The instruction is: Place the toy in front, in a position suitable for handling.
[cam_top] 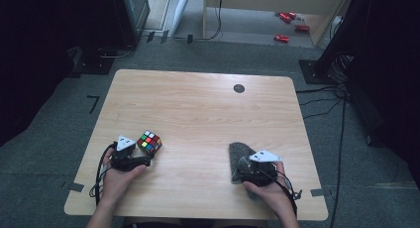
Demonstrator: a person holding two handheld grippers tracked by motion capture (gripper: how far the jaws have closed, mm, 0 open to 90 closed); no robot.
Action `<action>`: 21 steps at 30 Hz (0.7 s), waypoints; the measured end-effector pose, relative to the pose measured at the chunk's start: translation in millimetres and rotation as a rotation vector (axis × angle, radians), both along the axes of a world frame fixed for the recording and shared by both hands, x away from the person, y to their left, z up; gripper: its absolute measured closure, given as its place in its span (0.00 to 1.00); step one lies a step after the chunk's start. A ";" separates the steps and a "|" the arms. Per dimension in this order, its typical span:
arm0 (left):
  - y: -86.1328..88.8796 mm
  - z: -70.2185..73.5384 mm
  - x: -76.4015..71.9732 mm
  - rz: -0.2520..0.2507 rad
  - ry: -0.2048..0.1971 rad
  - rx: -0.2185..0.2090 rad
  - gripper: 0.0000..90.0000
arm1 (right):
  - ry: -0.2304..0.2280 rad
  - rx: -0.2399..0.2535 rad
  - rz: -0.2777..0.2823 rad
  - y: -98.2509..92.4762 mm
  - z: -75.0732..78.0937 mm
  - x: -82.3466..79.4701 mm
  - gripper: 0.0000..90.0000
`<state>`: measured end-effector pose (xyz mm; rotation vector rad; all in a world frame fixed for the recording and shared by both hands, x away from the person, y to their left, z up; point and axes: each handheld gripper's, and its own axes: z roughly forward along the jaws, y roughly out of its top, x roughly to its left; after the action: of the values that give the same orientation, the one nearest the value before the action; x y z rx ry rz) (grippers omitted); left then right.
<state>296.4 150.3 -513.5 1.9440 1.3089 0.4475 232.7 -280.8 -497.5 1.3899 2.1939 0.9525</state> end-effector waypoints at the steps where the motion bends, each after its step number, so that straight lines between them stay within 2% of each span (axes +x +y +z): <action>1: -0.7 -0.1 -0.1 -0.003 0.001 0.008 0.19 | 0.005 0.001 -0.001 -0.9 0.1 -0.1 0.38; 5: -4.7 -1.2 0.1 -0.010 0.002 0.046 0.19 | 0.024 0.004 0.007 -4.5 -0.9 0.1 0.38; 8: -7.9 -2.3 1.6 -0.009 0.003 0.069 0.19 | 0.025 0.001 0.018 -5.0 -0.5 -0.4 0.44; 12: -13.1 -3.3 4.3 -0.021 -0.005 0.114 0.19 | 0.031 0.002 0.031 -2.3 -0.8 -0.1 0.46; 14: -13.3 -3.5 4.8 -0.016 -0.009 0.116 0.19 | 0.033 0.000 0.032 -1.2 -1.6 -0.1 0.46; 15: -13.0 -3.4 5.2 -0.016 -0.017 0.111 0.24 | 0.033 -0.009 0.034 0.6 -3.7 0.3 0.47; 17: -13.2 -3.5 5.1 -0.018 -0.018 0.110 0.26 | 0.034 -0.013 0.032 2.3 -5.3 0.6 0.49; 21: -14.1 -3.1 4.3 -0.024 -0.034 0.115 0.38 | 0.024 -0.023 0.030 5.2 -5.4 0.1 0.62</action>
<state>300.6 136.1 -516.5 2.0358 1.2616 0.5525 232.7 -275.6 -502.9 1.3683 2.2427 0.9225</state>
